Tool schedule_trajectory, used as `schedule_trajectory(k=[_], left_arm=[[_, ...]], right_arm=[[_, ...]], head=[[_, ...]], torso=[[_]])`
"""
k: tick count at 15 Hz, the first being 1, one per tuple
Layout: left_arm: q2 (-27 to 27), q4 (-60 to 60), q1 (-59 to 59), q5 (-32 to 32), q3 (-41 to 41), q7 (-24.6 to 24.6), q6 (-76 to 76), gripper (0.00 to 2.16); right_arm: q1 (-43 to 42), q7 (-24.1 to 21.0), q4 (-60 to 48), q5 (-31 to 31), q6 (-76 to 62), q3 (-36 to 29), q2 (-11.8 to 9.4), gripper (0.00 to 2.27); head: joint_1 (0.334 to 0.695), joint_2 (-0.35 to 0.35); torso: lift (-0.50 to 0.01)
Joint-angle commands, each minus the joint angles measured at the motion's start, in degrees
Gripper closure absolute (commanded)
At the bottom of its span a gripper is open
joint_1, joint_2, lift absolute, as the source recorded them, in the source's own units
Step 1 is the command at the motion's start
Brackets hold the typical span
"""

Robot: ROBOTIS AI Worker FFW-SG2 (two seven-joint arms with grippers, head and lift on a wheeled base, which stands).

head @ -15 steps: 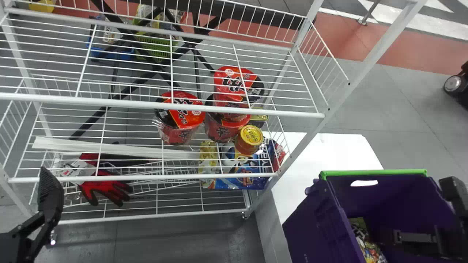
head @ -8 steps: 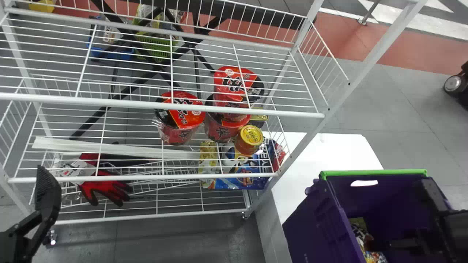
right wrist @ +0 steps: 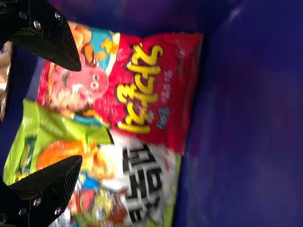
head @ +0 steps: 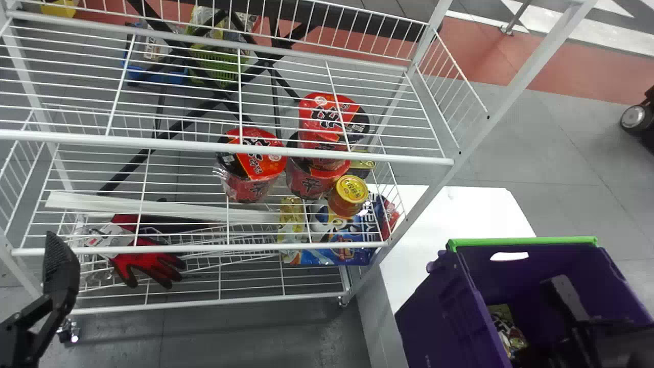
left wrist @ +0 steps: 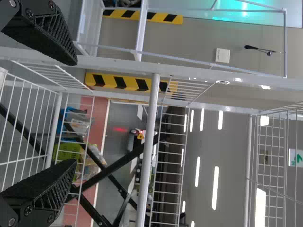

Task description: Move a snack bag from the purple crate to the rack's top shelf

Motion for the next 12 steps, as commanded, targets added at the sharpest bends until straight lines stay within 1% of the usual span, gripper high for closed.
schedule_trajectory(k=[1, 3, 5, 7, 10, 12], left_arm=[[0.0, 1.1, -0.3, 0.4, 0.9, -0.4, -0.2, 0.08], [0.0, 2.6, -1.1, 1.7, 2.5, -2.1, -0.4, 0.08], [0.1, 4.3, -2.2, 2.3, 3.2, -3.3, -1.1, 0.08], [0.0, 4.8, -2.5, 2.4, 3.4, -4.1, -1.1, 0.08], [-0.1, 3.9, -2.1, 2.3, 2.6, -3.7, -1.1, 0.08], [-0.1, 3.5, -1.5, 2.3, 2.2, -3.1, -1.1, 0.08]], right_arm=[[1.6, -1.2, 2.0, -2.6, -3.1, -2.2, 1.9, 0.16], [2.0, -1.5, 2.8, -4.0, -3.3, -4.7, 4.2, 0.16], [2.0, -2.9, 3.4, -4.5, -3.5, -5.7, 5.3, 0.16], [2.0, -3.2, 3.4, -6.6, -3.3, -6.2, 5.7, 0.17], [1.8, -3.3, 3.6, -6.9, -3.1, -6.1, 5.7, 0.17], [1.0, -3.4, 3.6, -6.7, -0.7, -4.8, 5.7, 0.17]], head=[[0.695, -0.35], [0.695, -0.35], [0.695, -0.35], [0.695, -0.35], [0.695, -0.35], [0.695, -0.35]], torso=[[-0.462], [-0.462], [-0.462], [-0.462], [-0.462], [-0.462]])
